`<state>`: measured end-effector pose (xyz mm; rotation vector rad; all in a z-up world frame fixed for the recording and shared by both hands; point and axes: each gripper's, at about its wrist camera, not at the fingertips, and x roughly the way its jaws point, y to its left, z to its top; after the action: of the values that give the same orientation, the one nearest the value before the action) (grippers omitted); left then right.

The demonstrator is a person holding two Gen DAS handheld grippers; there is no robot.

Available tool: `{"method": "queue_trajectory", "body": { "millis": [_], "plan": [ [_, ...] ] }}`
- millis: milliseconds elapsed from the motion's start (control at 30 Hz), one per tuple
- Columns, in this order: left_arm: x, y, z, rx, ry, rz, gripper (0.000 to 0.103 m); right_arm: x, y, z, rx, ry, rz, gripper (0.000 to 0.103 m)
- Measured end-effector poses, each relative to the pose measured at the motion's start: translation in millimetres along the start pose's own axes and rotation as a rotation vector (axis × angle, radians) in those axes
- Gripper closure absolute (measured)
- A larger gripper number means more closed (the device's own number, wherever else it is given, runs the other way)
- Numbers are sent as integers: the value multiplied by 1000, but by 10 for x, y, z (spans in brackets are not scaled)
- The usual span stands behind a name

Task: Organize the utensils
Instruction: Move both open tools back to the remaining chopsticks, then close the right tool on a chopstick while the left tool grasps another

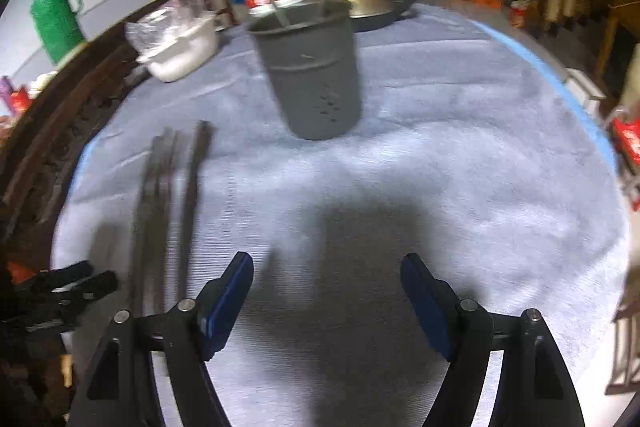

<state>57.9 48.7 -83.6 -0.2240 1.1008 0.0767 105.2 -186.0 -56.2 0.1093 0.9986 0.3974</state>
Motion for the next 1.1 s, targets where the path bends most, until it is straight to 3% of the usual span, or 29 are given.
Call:
{"method": "queue_trajectory", "body": {
  "millis": [233,333,367,500,667,967,1100],
  "plan": [
    [-33,5,-64,-7,-1,-6,15,302,340,350,-49,116,115,25],
    [-57,62,-107,-17,-2,-7,15,475,518,496,-68,157,128,40],
    [-61,75,-125,-22,-3,-5,15,535,565,534,-71,171,125,46],
    [-78,132,-151,-33,-6,-7,15,765,696,593,-98,214,97,55],
    [-85,159,-158,-34,-9,-14,15,832,773,620,-129,220,31,56],
    [-44,131,-55,-34,0,-31,15,955,892,670,-182,234,-14,56],
    [-24,137,42,-65,25,-44,15,949,840,675,-203,242,-46,81]
  ]
}}
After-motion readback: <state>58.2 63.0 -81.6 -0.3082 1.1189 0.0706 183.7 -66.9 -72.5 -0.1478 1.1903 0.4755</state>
